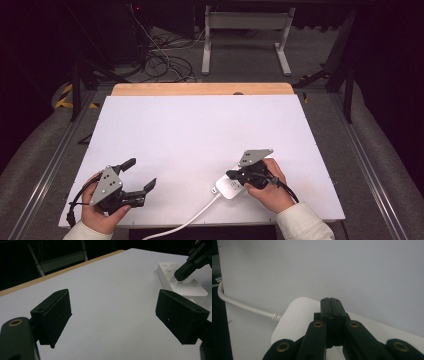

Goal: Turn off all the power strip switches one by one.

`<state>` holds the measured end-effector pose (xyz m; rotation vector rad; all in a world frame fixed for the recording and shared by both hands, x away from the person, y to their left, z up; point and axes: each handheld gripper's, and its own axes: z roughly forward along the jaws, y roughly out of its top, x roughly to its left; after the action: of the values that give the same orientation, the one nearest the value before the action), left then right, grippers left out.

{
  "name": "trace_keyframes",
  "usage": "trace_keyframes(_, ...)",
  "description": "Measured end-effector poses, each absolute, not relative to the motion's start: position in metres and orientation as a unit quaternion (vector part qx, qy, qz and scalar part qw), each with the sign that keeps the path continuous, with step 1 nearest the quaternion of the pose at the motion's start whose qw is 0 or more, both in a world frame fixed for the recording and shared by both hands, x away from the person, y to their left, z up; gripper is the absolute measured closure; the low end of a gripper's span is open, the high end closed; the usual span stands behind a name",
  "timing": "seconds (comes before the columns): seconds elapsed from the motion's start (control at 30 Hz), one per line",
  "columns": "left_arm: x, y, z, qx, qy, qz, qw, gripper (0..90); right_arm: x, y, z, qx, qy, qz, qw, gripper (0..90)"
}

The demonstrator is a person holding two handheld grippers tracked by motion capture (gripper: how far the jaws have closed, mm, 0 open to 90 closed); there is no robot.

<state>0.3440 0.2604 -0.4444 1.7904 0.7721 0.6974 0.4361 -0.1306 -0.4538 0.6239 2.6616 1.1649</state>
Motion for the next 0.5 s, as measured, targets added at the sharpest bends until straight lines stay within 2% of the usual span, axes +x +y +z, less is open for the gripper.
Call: trace_keyframes(0.5,0.3438,0.2607,-0.4443,0.742,0.324,0.288,0.512,13.6,0.4361,-0.1275,-0.4590,0.207,0.896,0.384,0.084,90.0)
